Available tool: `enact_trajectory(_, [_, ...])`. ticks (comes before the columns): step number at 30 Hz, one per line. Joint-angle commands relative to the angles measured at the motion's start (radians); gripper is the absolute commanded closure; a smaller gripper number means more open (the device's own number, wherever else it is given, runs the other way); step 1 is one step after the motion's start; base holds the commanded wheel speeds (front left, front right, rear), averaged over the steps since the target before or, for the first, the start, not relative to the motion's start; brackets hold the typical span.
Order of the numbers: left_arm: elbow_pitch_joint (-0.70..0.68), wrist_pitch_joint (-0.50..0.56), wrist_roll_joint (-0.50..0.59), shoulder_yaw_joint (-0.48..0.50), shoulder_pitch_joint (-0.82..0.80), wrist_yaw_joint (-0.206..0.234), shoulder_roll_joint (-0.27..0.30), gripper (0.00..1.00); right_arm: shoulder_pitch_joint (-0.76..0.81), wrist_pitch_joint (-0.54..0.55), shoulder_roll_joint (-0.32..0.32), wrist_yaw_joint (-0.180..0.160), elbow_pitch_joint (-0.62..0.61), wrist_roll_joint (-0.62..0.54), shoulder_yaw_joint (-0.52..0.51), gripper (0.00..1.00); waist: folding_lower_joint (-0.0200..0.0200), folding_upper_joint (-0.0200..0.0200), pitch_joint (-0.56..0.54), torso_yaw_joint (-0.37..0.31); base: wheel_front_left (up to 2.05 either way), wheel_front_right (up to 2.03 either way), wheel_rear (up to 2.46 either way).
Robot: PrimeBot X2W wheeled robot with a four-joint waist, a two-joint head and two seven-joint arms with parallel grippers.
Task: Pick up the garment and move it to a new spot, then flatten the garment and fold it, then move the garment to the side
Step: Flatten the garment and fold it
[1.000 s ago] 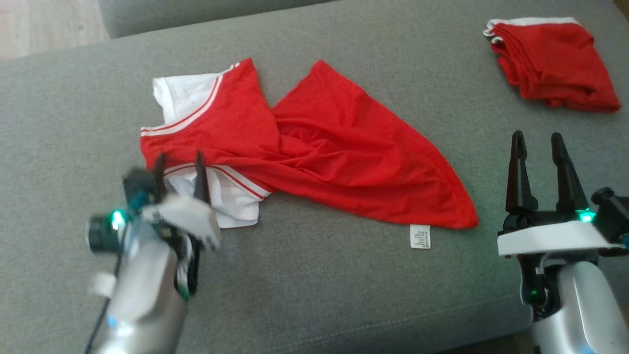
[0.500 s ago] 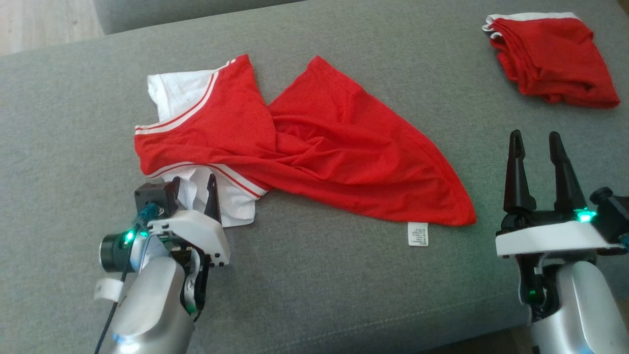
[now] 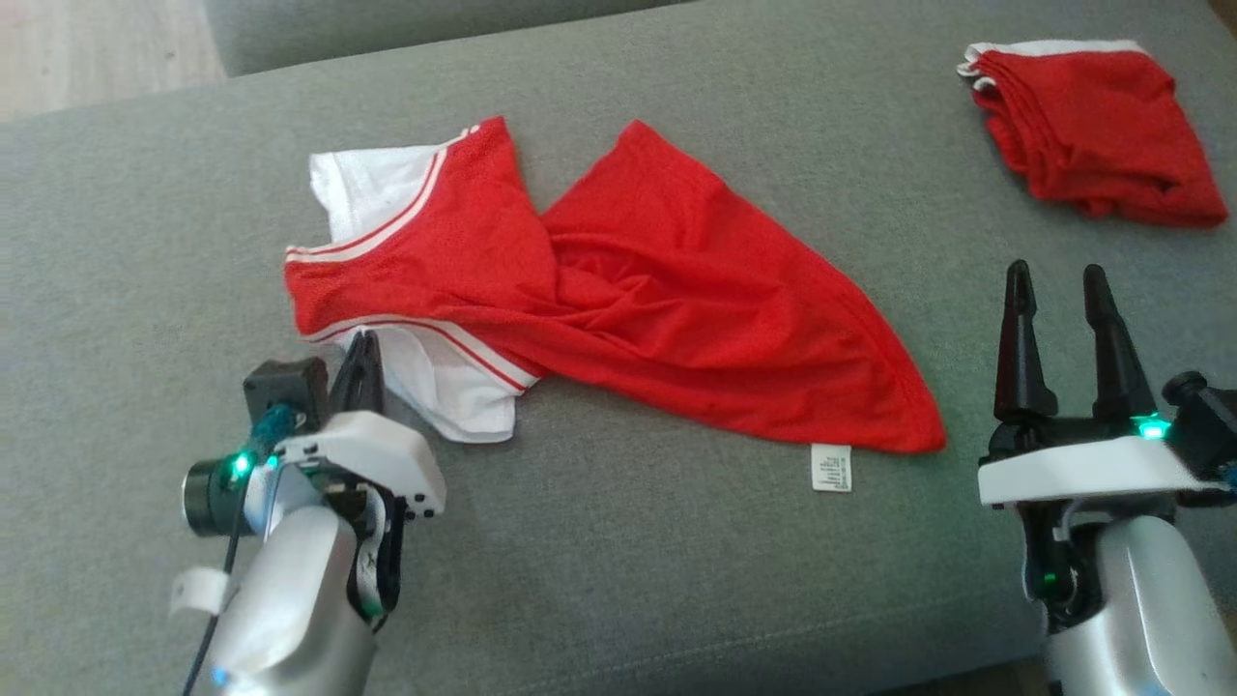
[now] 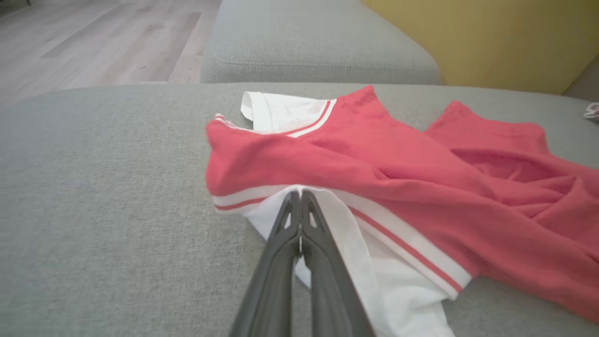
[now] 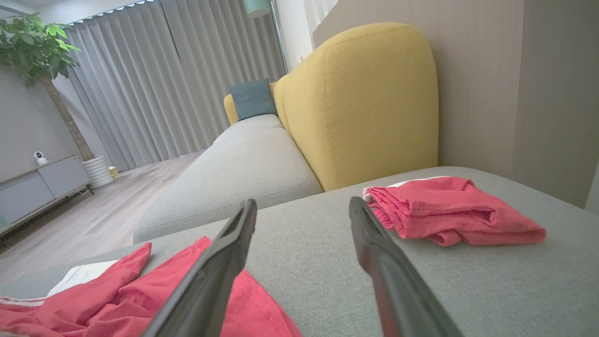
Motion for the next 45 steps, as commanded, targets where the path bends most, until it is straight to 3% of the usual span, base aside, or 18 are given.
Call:
enact_trajectory(1, [-0.058, -0.019, -0.010, 0.035, 0.009, -0.002, 0.022, 1.00, -0.012, -0.011, -0.005, -0.001, -0.028, 0.003, 0.021, 0.00, 0.0000, 0.0000, -0.013, 0.018, 0.00, 0.00, 0.00])
enact_trajectory(12, [-0.262, -0.020, -0.042, 0.043, 0.234, 0.019, 0.054, 1.00, 0.026, 0.021, -0.005, -0.001, -0.033, -0.027, 0.021, 0.00, 0.0000, 0.0000, -0.049, 0.084, 0.00, 0.00, 0.00])
enact_trajectory(20, [-0.257, -0.029, -0.071, 0.058, 0.321, 0.028, 0.058, 1.00, 0.060, 0.033, -0.005, -0.001, -0.037, -0.037, 0.023, 0.00, 0.0000, 0.0000, -0.059, 0.102, 0.00, 0.00, 0.00])
enact_trajectory(21, [-0.249, -0.033, -0.074, 0.060, 0.327, 0.027, 0.058, 0.91, 0.066, 0.031, -0.005, -0.001, -0.038, -0.037, 0.022, 0.00, 0.0000, 0.0000, -0.062, 0.103, 0.00, 0.00, 0.00])
enact_trajectory(23, [-0.237, -0.042, -0.080, 0.060, 0.340, 0.020, 0.058, 0.00, 0.080, 0.025, -0.005, -0.001, -0.039, -0.041, 0.022, 0.00, 0.0000, 0.0000, -0.069, 0.103, 0.00, 0.00, 0.00])
enact_trajectory(31, [-0.288, -0.086, -0.095, 0.104, 0.428, -0.005, 0.066, 0.00, 0.129, 0.006, -0.005, -0.001, -0.034, -0.089, 0.024, 0.00, 0.0000, 0.0000, -0.124, 0.088, 0.00, 0.00, 0.00])
enact_trajectory(38, [-0.436, -0.090, -0.048, 0.105, 0.458, -0.035, 0.034, 0.00, 0.141, -0.009, -0.005, -0.001, -0.030, -0.140, 0.040, 0.00, 0.0000, 0.0000, -0.181, 0.086, 0.00, 0.00, 0.00])
enact_trajectory(45, [-0.477, -0.090, -0.014, 0.100, 0.463, -0.071, 0.002, 0.00, 0.127, -0.024, -0.005, -0.001, -0.014, -0.140, 0.064, 0.00, 0.0000, 0.0000, -0.222, 0.090, 0.00, 0.00, 0.00])
